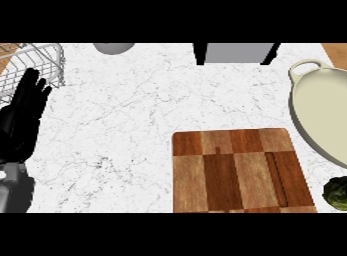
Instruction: Pick the squash from the cutting board and place it in the pot
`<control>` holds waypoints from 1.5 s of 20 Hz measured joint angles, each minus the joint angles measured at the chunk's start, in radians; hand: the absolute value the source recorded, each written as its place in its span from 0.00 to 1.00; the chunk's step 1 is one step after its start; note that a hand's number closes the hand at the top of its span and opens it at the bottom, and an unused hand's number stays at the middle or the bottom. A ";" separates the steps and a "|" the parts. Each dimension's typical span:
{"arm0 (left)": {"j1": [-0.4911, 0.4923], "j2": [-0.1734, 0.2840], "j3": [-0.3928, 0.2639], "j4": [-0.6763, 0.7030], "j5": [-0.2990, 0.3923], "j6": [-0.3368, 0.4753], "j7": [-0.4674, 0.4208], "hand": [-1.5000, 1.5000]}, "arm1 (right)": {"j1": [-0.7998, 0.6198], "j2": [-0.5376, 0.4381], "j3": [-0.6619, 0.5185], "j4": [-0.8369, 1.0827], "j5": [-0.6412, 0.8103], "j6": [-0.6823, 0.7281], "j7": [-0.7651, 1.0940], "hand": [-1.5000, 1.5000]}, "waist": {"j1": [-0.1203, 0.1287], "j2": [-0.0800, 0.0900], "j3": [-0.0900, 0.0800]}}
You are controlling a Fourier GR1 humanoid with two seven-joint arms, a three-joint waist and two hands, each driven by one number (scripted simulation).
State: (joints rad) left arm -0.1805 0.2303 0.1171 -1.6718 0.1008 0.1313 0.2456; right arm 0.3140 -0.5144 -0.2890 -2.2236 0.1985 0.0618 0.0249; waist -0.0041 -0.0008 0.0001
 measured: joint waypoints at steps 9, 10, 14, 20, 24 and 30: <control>-0.008 -0.011 -0.005 -0.012 -0.008 -0.003 0.017 0.50 | -0.274 -0.064 -0.107 0.433 -0.119 0.077 -0.079 1.00 | 0.013 0.003 0.000; -0.016 -0.011 -0.004 0.002 -0.008 -0.005 0.009 0.50 | -0.301 -0.064 -0.101 0.483 -0.086 0.058 -0.113 1.00 | 0.014 0.004 0.000; -0.025 -0.014 -0.008 0.011 -0.007 -0.013 0.004 0.50 | -0.344 -0.115 -0.093 0.595 0.120 -0.064 -0.187 1.00 | 0.027 0.009 0.001; -0.020 -0.020 -0.011 0.023 -0.014 -0.019 -0.016 0.50 | -0.505 -0.129 -0.046 0.927 0.311 -0.219 -0.304 1.00 | 0.033 0.009 0.001; -0.018 -0.043 -0.024 0.038 -0.034 -0.004 -0.037 0.50 | -0.642 -0.122 -0.017 1.180 0.366 -0.268 -0.393 1.00 | 0.032 0.009 0.001; -0.058 -0.023 -0.004 0.057 -0.020 -0.018 -0.017 0.50 | -0.773 -0.111 -0.026 1.475 0.344 -0.199 -0.454 0.00 | 0.036 0.011 0.002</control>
State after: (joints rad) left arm -0.2388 0.2075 0.1130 -1.6149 0.0805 0.1128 0.2286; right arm -0.4586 -0.6257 -0.3149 -0.7485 0.5423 -0.1374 -0.4286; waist 0.0317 0.0106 0.0021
